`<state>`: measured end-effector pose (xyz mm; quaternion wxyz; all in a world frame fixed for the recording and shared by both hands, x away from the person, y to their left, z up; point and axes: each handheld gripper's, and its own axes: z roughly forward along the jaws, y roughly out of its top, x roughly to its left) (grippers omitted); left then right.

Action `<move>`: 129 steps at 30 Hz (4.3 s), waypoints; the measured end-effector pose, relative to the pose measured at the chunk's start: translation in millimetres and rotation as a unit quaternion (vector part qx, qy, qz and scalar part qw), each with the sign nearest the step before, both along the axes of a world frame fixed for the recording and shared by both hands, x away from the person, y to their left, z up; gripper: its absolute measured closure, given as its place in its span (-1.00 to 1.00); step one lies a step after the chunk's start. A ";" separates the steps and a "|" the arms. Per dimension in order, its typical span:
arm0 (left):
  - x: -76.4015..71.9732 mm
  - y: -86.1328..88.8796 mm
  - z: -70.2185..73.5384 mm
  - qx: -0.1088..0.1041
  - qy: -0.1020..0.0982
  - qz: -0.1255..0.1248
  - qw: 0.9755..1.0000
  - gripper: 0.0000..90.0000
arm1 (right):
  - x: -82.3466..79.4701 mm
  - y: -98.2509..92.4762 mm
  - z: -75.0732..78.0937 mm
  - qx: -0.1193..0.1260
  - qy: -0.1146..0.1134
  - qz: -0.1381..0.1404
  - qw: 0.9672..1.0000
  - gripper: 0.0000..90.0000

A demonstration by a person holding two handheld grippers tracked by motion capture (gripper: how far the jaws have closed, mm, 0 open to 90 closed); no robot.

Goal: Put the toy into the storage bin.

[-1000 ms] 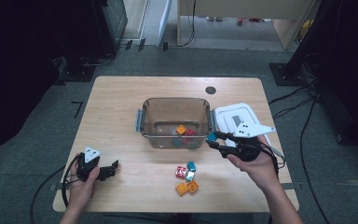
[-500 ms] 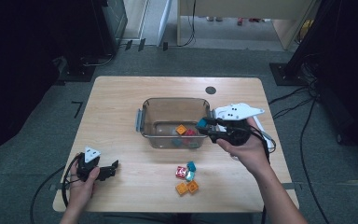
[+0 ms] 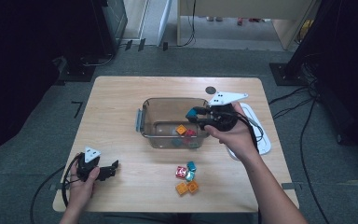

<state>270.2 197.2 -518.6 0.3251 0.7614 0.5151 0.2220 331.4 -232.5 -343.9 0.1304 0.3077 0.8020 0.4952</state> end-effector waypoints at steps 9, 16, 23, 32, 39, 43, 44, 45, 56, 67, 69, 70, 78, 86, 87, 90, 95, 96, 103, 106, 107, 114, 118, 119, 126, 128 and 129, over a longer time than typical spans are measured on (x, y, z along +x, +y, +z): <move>0.0 0.0 0.0 0.000 0.000 -0.001 1.000 -0.80 | 24.7 17.7 -8.7 -0.015 0.021 -0.002 1.000 0.33; -0.1 0.0 0.0 0.000 0.000 -0.002 1.000 -0.80 | 41.2 29.6 -17.4 -0.029 0.038 -0.004 0.999 0.33; -0.2 -0.2 0.0 0.000 0.001 -0.003 1.000 -0.80 | 52.9 41.1 -26.3 -0.055 0.053 -0.008 0.997 0.33; -0.2 -0.2 0.0 0.000 0.001 -0.004 1.000 -0.80 | 62.3 51.0 -37.6 -0.080 0.074 -0.008 0.994 0.33; -0.2 -0.3 0.0 0.000 0.001 -0.004 1.000 -0.80 | 66.4 56.8 -46.4 -0.111 0.094 -0.013 0.989 0.33; -0.2 -0.3 0.0 0.000 0.000 -0.004 1.000 -0.80 | 68.8 58.6 -50.3 -0.127 0.109 -0.016 0.986 0.33; -0.2 -0.3 0.0 0.000 0.000 -0.004 1.000 -0.80 | 69.5 59.0 -51.5 -0.130 0.113 -0.018 0.985 0.33; -0.2 -0.3 0.0 0.000 0.001 -0.005 1.000 -0.80 | 70.2 59.2 -52.4 -0.135 0.117 -0.021 0.984 0.33; -0.2 -0.3 0.0 0.000 0.000 -0.005 1.000 -0.80 | 75.5 61.0 -53.7 -0.146 0.146 -0.027 0.978 0.21; -0.3 -0.4 0.0 0.000 0.000 -0.006 1.000 -0.80 | 73.2 59.5 -48.2 -0.144 0.138 -0.030 0.979 -0.16; -0.3 -0.4 0.0 0.000 0.000 -0.006 1.000 -0.80 | 71.7 58.0 -45.8 -0.141 0.132 -0.026 0.981 -0.22; -0.3 -0.4 0.0 0.000 0.000 -0.006 1.000 -0.80 | 70.5 57.2 -44.3 -0.140 0.130 -0.025 0.981 -0.25; -0.3 -0.4 0.0 0.000 0.000 -0.006 1.000 -0.80 | 57.7 47.9 -33.7 -0.117 0.099 -0.011 0.988 -0.48; -0.2 -0.4 -0.1 0.000 0.000 -0.005 1.000 -0.80 | 38.6 34.1 -29.0 -0.088 0.072 -0.002 0.994 -0.51; -0.2 -0.4 -0.1 0.000 -0.001 -0.005 1.000 -0.80 | 35.4 32.0 -28.2 -0.083 0.069 -0.002 0.994 -0.51; -0.2 -0.4 -0.1 0.000 0.000 -0.006 1.000 -0.80 | 24.8 25.0 -25.4 -0.069 0.059 0.003 0.996 -0.51; -0.2 -0.4 -0.1 0.000 0.000 -0.006 1.000 -0.80 | 6.0 14.0 -22.5 -0.052 0.036 0.010 0.998 -0.47; -0.2 -0.4 -0.1 0.000 -0.001 -0.006 1.000 -0.80 | 2.3 12.0 -22.2 -0.047 0.031 0.012 0.998 -0.46; -0.2 -0.4 0.0 0.000 0.000 -0.006 1.000 -0.80 | -25.6 1.6 -24.7 -0.028 0.006 0.019 0.999 -0.40; -0.3 -0.5 0.0 -0.001 0.001 -0.006 1.000 -0.80 | -36.8 -1.4 -28.9 -0.024 0.001 0.024 0.999 -0.40; -0.3 -0.5 -0.1 -0.001 0.000 -0.005 1.000 -0.80 | -40.6 -2.0 -30.9 -0.025 -0.001 0.026 0.999 -0.40; -0.4 -0.7 -0.1 0.000 0.000 -0.005 1.000 -0.80 | -63.2 -7.5 -51.1 -0.019 -0.006 0.030 0.999 -0.31; -0.4 -0.7 -0.1 0.000 0.000 -0.005 1.000 -0.80 | -72.4 -10.8 -68.4 -0.010 0.001 0.028 1.000 -0.20; -0.4 -0.7 -0.1 0.000 0.000 -0.005 1.000 -0.80 | -74.1 -11.4 -73.7 -0.010 0.003 0.027 1.000 -0.16; -0.4 -0.6 -0.1 0.000 0.000 -0.005 1.000 -0.80 | -76.9 -10.9 -111.0 -0.025 0.019 0.021 0.999 0.04; -0.4 -0.7 -0.1 0.000 0.000 -0.005 1.000 -0.80 | -76.1 -9.1 -120.4 -0.031 0.020 0.016 0.999 0.08; -0.4 -0.6 -0.1 0.000 0.000 -0.005 1.000 -0.80 | -75.5 -8.4 -124.5 -0.029 0.026 0.014 0.999 0.11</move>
